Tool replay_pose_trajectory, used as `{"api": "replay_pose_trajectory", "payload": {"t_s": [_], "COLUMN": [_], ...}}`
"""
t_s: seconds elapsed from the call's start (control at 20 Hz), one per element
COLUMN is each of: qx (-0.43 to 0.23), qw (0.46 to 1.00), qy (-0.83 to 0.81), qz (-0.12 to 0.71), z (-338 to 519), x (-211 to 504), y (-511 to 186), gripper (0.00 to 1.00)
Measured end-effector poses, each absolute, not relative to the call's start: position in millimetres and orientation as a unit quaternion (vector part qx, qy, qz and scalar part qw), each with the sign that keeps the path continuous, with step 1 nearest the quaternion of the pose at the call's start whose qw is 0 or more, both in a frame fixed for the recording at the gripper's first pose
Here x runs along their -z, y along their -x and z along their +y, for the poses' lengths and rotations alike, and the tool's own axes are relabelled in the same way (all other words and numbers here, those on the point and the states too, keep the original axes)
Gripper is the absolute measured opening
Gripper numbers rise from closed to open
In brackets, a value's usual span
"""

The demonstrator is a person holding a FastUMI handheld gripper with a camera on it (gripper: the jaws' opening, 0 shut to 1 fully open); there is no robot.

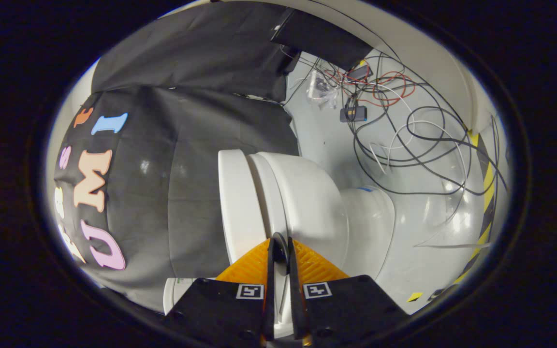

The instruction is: Open the toilet lid.

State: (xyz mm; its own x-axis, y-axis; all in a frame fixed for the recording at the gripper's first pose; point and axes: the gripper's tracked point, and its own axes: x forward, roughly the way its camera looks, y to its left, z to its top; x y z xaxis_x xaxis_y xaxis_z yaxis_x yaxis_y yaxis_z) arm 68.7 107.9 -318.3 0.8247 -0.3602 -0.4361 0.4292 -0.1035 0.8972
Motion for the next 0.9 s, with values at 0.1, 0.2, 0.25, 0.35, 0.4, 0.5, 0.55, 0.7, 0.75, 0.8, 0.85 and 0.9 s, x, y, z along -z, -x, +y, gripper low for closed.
{"api": "replay_pose_trajectory", "payload": {"t_s": [0.1,0.2,0.25,0.35,0.4,0.5,0.55,0.7,0.75,0.8,0.85,0.9], "qx": [0.3,0.307,0.309,0.314,0.316,0.317,0.318,0.316,0.317,0.319,0.319,0.316], "qw": [0.663,0.671,0.68,0.691,0.697,0.714,0.723,0.754,0.766,0.779,0.79,0.801], "qy": [-0.685,-0.674,-0.664,-0.649,-0.642,-0.623,-0.612,-0.574,-0.558,-0.538,-0.52,-0.507], "qz": [0.02,0.032,0.043,0.052,0.051,0.05,0.05,0.04,0.042,0.05,0.055,0.053], "z": [109,109,110,111,110,110,110,112,113,113,115,118], "x": [319,318,316,312,308,298,291,259,252,247,240,228], "y": [-73,-73,-72,-72,-73,-74,-74,-78,-78,-79,-79,-82], "gripper": [0.02,0.02,0.02,0.02,0.02,0.02,0.02,0.01,0.01,0.01,0.01,0.01]}}
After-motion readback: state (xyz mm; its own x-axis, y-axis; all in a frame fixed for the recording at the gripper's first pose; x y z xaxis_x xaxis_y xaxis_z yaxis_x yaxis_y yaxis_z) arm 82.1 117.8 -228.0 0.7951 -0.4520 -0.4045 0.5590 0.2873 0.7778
